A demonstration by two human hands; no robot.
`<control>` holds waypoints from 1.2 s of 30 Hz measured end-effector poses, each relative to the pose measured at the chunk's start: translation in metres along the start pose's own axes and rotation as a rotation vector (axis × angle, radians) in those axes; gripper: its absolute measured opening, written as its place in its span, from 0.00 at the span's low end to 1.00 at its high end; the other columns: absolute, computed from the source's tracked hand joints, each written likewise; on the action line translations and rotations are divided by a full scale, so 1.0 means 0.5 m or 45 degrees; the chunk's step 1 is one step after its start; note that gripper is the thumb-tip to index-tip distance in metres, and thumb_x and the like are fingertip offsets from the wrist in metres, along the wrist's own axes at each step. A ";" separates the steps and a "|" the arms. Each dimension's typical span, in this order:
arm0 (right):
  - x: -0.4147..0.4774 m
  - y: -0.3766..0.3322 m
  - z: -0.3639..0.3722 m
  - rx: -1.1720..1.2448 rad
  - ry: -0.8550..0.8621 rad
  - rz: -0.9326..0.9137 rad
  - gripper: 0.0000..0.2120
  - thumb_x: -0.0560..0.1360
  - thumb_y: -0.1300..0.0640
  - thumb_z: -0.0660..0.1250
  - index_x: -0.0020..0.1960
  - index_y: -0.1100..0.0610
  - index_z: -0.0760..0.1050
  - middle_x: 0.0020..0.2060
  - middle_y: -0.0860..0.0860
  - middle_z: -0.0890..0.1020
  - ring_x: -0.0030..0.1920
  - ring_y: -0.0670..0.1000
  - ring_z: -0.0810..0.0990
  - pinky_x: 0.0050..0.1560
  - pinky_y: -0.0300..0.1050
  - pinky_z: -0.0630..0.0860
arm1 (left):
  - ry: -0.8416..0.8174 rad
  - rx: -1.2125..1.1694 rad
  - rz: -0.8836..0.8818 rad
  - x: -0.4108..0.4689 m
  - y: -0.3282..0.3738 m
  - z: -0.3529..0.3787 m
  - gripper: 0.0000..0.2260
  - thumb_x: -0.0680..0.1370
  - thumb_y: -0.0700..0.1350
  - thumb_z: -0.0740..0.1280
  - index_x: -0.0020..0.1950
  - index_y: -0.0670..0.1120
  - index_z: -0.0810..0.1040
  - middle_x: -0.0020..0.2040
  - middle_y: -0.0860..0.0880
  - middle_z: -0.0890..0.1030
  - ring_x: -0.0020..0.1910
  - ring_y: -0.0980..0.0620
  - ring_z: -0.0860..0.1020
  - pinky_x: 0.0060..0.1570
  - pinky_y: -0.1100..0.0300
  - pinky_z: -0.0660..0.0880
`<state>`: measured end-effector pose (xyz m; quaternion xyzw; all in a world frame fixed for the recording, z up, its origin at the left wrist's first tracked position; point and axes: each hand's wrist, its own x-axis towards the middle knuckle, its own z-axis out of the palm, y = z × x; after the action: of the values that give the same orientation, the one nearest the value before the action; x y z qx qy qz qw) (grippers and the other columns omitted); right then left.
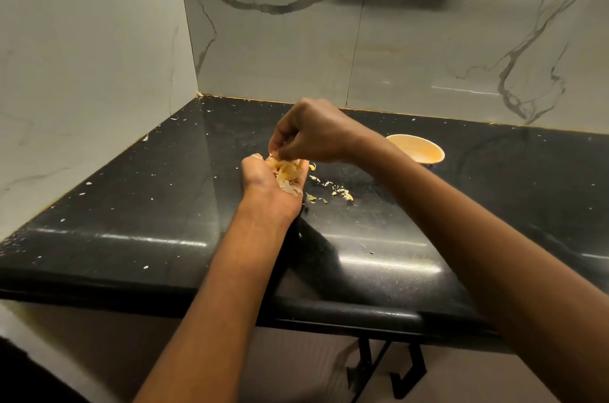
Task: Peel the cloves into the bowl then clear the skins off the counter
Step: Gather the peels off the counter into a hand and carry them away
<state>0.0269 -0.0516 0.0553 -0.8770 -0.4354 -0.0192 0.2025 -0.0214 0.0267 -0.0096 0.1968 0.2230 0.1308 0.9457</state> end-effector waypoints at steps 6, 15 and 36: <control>-0.002 -0.011 -0.016 -0.043 -0.058 0.021 0.13 0.75 0.63 0.69 0.54 0.50 0.86 0.38 0.40 0.81 0.42 0.41 0.79 0.32 0.23 0.69 | 0.002 0.000 -0.007 0.002 0.002 0.000 0.21 0.86 0.48 0.49 0.50 0.39 0.77 0.46 0.40 0.82 0.45 0.44 0.80 0.65 0.48 0.75; -0.006 0.004 -0.020 -0.001 0.196 -0.042 0.10 0.69 0.66 0.75 0.44 0.53 0.87 0.32 0.39 0.82 0.34 0.36 0.81 0.43 0.36 0.81 | 0.015 -0.046 -0.005 -0.007 0.002 0.005 0.22 0.86 0.48 0.49 0.46 0.36 0.76 0.42 0.39 0.81 0.43 0.43 0.80 0.64 0.48 0.76; -0.129 0.152 0.085 0.204 0.032 0.248 0.20 0.86 0.44 0.49 0.55 0.56 0.75 0.51 0.49 0.80 0.52 0.50 0.77 0.58 0.50 0.72 | -0.069 -0.075 0.031 -0.026 0.021 -0.016 0.24 0.86 0.48 0.47 0.54 0.34 0.77 0.50 0.39 0.81 0.58 0.41 0.80 0.62 0.49 0.76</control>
<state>0.0397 -0.1257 -0.0228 -0.8958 -0.3458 0.0244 0.2783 -0.0379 0.0342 -0.0071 0.1750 0.1910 0.1434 0.9552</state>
